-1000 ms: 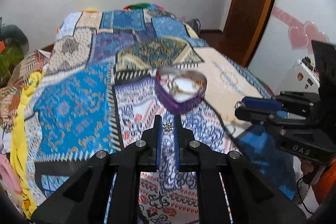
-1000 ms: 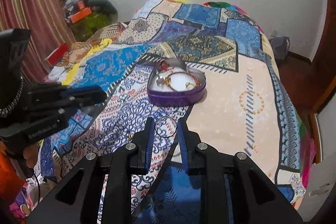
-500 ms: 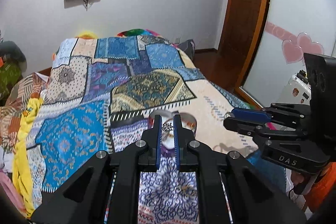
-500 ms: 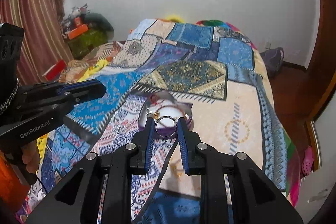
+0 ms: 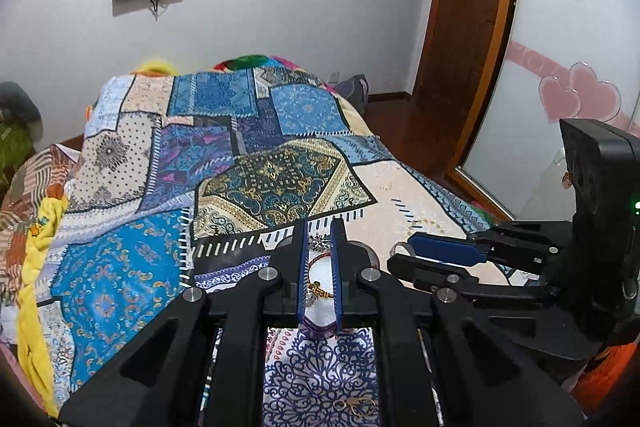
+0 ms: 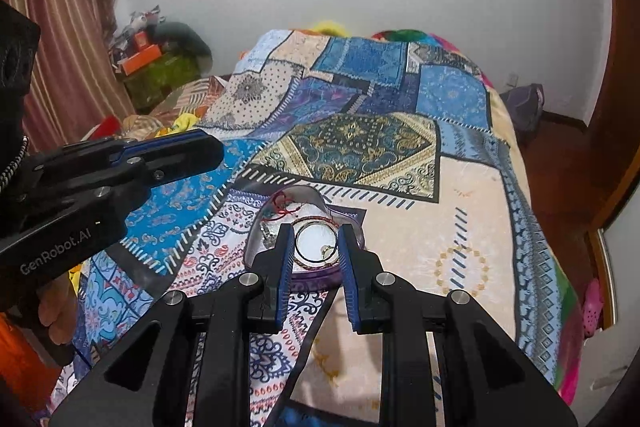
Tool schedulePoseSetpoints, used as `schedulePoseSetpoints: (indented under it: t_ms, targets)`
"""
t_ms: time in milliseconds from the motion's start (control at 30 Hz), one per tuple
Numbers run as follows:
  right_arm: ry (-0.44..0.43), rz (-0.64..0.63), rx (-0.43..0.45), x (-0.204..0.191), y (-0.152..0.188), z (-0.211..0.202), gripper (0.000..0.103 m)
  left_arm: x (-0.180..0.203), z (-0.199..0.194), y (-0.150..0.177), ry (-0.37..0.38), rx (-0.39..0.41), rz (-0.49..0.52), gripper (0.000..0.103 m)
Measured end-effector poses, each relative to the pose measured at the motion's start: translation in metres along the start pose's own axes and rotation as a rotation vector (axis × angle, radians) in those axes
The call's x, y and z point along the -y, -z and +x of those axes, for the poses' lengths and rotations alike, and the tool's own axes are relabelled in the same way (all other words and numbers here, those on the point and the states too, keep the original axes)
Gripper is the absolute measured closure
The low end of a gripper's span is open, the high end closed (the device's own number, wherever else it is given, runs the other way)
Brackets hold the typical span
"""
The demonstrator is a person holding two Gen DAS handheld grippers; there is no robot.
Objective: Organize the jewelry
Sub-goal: 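Open the left tool over the tin while the right tool releases the ring inside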
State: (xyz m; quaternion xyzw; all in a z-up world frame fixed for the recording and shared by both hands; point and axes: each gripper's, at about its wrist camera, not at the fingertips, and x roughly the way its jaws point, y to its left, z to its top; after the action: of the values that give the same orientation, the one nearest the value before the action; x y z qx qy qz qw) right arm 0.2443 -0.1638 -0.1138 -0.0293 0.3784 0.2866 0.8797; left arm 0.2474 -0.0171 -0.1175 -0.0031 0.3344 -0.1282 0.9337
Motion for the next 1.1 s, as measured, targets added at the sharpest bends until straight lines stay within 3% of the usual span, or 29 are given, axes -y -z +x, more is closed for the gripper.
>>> schedulePoseSetpoints:
  t_ms: [533, 1100]
  targets:
    - [-0.01, -0.009, -0.086, 0.007, 0.0, 0.037, 0.083, -0.016, 0.057, 0.012, 0.074, -0.143, -0.047, 0.094]
    - [-0.015, -0.033, -0.147, 0.003, 0.002, 0.05, 0.083, -0.017, 0.053, 0.018, 0.063, -0.153, -0.023, 0.094]
